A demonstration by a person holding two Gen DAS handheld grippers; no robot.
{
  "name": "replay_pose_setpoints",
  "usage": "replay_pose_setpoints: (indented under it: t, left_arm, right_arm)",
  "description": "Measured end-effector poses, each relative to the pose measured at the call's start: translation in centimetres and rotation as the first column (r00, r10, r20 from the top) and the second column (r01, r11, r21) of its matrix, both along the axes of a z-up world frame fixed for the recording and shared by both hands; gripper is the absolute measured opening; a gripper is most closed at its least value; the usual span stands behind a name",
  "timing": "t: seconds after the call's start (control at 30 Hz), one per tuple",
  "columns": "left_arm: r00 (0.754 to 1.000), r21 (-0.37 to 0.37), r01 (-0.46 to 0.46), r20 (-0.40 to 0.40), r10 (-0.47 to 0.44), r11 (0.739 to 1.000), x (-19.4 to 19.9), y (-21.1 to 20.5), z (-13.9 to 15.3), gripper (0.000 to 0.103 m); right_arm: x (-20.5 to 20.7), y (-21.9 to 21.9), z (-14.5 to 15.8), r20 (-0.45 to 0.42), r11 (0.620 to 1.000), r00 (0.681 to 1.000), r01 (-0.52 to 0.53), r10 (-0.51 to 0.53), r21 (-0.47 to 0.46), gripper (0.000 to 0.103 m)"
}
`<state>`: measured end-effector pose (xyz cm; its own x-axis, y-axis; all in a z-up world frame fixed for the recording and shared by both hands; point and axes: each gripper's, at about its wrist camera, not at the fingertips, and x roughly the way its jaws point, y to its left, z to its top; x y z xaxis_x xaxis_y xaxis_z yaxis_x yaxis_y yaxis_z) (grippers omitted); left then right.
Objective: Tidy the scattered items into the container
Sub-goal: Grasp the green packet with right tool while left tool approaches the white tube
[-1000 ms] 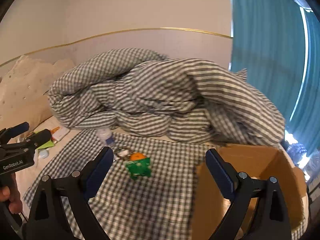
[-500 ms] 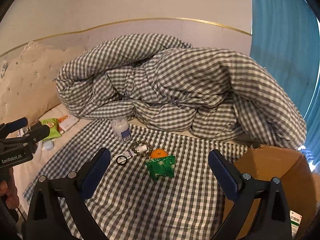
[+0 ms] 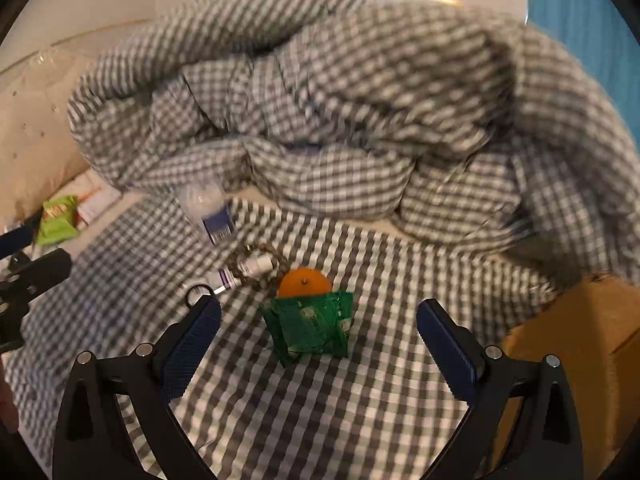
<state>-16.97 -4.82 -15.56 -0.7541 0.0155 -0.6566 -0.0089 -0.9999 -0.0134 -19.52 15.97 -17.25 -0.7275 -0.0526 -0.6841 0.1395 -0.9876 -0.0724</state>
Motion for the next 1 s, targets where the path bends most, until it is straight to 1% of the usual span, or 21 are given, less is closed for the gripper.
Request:
replay_pose_setpoints:
  t: [0.13,0.27,0.4,0.5,0.6,0.67,0.7,0.73,0.77,0.8,0.87,1.0]
  left_arm:
    - [0.999,-0.01,0.01,0.036,-0.01,1.0,-1.9,0.7,-2.8,0.099]
    - [0.997,0.012,0.022,0.069,-0.022,1.0,-3.7,1.1,-5.2,0.099]
    - [0.994,0.005,0.026,0.106,-0.026,1.0,-5.4,1.6,-7.6,0.099]
    - [0.992,0.0,0.032,0.123,-0.031,0.999,-6.3,2.0,-8.9,0.099]
    - [0.99,0.0,0.032,0.135,-0.032,0.999,-7.1,2.3,-9.7,0.099]
    - [0.989,0.003,0.035,0.141,-0.035,0.999,-7.4,2.5,-10.1,0.099]
    - [0.989,0.004,0.037,0.143,-0.037,0.999,-7.5,2.7,-10.2,0.099]
    - [0.989,0.003,0.04,0.144,-0.04,0.999,-7.7,2.8,-10.4,0.099]
    - [0.989,0.002,0.043,0.145,-0.043,0.999,-7.8,2.9,-10.5,0.099]
    - [0.988,0.002,0.045,0.146,-0.045,0.999,-7.9,3.1,-10.6,0.099]
    - [0.988,0.006,0.049,0.148,-0.05,0.999,-8.1,3.3,-10.8,0.099]
    - [0.987,0.021,0.06,0.146,-0.063,0.998,-8.7,3.8,-10.9,0.099]
  right_arm:
    - [-1.6,-0.3,-2.5,0.038,1.0,0.999,-0.007,0.007,0.008,0.099]
    - [-3.2,-0.3,-5.0,0.075,1.0,0.997,-0.004,0.002,0.023,0.099]
    - [-4.7,0.0,-7.0,0.104,0.999,0.995,0.002,-0.005,0.032,0.099]
    - [-5.7,0.3,-8.3,0.125,0.999,0.992,0.002,-0.006,0.035,0.099]
    - [-6.5,0.9,-9.3,0.153,1.0,0.988,-0.003,0.002,0.008,0.098]
    - [-6.7,1.0,-9.6,0.163,1.0,0.987,-0.012,0.014,-0.01,0.089]
    - [-6.6,1.1,-9.7,0.169,1.0,0.985,-0.02,0.023,-0.02,0.076]
    - [-6.6,1.1,-9.7,0.178,0.999,0.983,-0.03,0.035,-0.031,0.059]
    - [-6.4,1.0,-9.8,0.187,0.999,0.981,-0.038,0.045,-0.038,0.05]
    - [-6.3,0.8,-9.8,0.197,0.998,0.979,-0.047,0.054,-0.041,0.035]
    - [-5.9,0.3,-9.8,0.206,0.998,0.976,-0.061,0.065,-0.026,0.035]
    - [-4.9,0.7,-8.5,0.178,0.996,0.981,-0.061,0.072,-0.063,0.034]
